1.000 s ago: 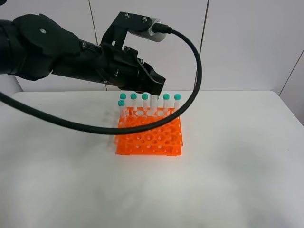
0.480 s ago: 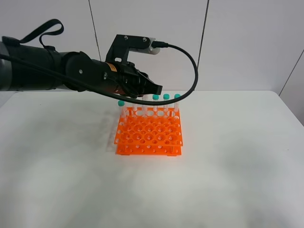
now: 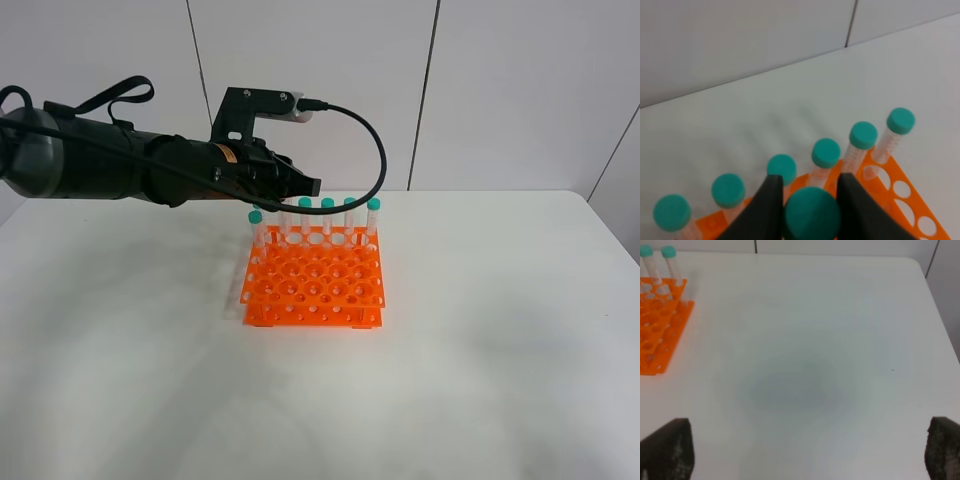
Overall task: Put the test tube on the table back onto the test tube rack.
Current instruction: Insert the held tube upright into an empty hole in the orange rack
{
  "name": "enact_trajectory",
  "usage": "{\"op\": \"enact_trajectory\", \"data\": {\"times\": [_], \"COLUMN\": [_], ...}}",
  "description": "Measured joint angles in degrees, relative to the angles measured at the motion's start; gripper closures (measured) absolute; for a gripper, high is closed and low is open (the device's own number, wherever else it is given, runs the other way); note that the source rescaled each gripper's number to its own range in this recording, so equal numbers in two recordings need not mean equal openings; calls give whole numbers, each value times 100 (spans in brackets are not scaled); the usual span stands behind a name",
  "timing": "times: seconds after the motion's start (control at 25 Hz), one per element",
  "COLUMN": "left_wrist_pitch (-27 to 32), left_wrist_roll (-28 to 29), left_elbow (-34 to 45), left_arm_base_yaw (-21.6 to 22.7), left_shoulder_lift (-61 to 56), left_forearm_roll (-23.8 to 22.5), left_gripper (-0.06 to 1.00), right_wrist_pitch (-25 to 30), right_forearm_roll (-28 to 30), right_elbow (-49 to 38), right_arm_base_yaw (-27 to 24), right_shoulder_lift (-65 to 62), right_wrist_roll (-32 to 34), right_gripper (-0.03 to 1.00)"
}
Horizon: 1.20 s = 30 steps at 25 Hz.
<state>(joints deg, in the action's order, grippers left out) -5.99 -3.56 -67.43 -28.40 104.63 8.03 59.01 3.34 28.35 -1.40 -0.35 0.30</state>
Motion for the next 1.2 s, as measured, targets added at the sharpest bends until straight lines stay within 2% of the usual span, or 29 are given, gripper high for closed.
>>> {"op": "enact_trajectory", "data": {"times": [0.6,1.2], "left_wrist_pitch": [-371,-336], "left_wrist_roll": [59,131], "left_elbow": [0,0], "left_arm_base_yaw": [157,192], "left_shoulder_lift": [218,218], "left_forearm_roll": [-143,-149], "left_gripper": [94,94], "right_wrist_pitch": [0,0], "right_forearm_roll": [0,0], "right_elbow": [0,0], "right_arm_base_yaw": [0,0], "right_shoulder_lift": [0,0], "right_wrist_roll": [0,0], "right_gripper": [-3,-3]}}
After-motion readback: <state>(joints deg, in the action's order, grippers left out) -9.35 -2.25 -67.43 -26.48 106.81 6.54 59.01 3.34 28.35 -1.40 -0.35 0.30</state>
